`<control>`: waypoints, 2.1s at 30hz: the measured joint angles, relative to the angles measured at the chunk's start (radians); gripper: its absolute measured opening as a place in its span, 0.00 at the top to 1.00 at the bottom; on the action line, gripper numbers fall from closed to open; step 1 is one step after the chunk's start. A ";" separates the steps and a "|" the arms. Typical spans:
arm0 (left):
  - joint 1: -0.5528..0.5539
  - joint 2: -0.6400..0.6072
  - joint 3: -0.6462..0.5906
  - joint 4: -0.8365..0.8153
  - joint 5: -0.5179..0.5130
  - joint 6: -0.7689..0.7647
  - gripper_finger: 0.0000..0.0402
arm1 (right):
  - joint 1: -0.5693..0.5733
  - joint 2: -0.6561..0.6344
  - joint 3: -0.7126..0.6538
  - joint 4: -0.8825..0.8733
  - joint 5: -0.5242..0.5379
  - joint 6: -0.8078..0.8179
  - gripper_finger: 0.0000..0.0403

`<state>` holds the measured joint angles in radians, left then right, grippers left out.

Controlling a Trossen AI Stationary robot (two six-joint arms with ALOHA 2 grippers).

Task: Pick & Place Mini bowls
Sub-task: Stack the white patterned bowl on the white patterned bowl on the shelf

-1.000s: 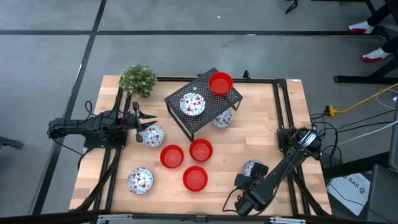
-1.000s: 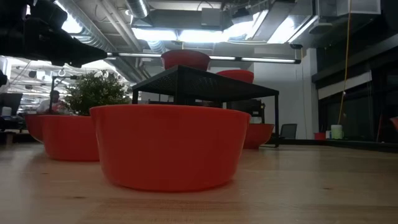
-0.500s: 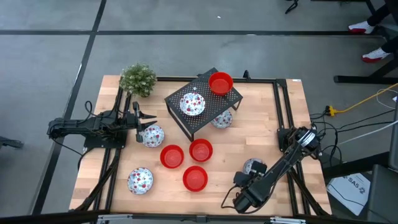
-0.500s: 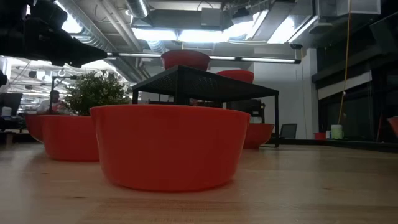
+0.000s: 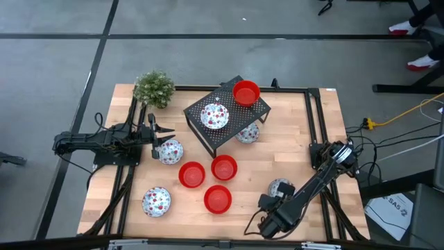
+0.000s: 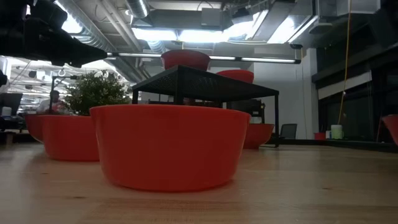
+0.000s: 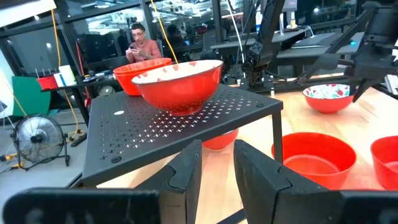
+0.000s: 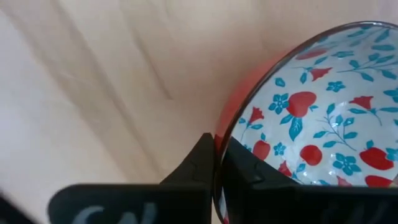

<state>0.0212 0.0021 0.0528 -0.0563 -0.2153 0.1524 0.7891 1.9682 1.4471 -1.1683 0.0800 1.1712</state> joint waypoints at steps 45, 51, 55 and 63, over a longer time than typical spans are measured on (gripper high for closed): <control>0.000 0.000 0.000 0.000 0.000 0.000 0.78 | -0.131 0.002 0.790 -0.039 0.322 -0.572 0.97; 0.000 0.000 0.000 0.000 0.000 0.000 0.78 | -0.190 0.002 0.821 -0.037 0.323 -0.762 0.97; 0.000 0.000 0.000 0.000 0.000 0.000 0.78 | -0.238 0.002 0.821 -0.037 0.320 -0.909 0.97; 0.000 0.000 0.000 0.000 0.000 0.000 0.78 | -0.364 0.002 0.821 -0.024 0.313 -1.110 0.97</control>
<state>0.0215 0.0022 0.0525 -0.0563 -0.2153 0.1524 0.4253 1.9701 2.2681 -1.1919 0.3934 0.0617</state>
